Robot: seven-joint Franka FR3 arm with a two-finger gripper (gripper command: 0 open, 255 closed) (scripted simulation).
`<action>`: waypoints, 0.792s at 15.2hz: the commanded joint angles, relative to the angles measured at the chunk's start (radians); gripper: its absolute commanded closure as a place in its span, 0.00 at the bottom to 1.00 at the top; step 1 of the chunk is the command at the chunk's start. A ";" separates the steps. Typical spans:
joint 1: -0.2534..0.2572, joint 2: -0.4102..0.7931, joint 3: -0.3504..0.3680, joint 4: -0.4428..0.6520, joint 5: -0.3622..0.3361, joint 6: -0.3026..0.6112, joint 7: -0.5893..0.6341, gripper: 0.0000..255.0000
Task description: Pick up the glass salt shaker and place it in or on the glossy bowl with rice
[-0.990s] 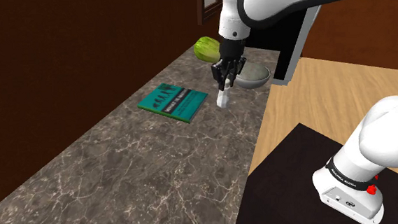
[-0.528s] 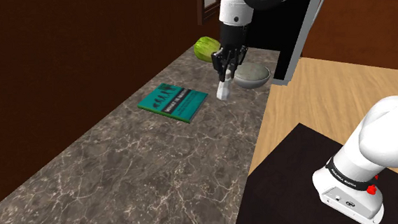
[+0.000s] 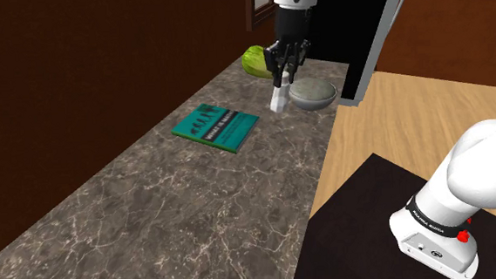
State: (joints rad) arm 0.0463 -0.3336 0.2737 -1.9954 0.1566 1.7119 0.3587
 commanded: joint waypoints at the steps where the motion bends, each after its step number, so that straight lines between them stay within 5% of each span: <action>1: -0.002 0.004 -0.003 0.031 -0.002 -0.028 0.000 1.00; 6: -0.004 0.016 -0.005 0.105 -0.007 -0.089 0.007 1.00; 12: -0.056 0.025 -0.104 0.135 -0.033 -0.127 -0.135 1.00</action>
State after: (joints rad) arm -0.0009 -0.3132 0.1862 -1.8717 0.1283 1.5942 0.2477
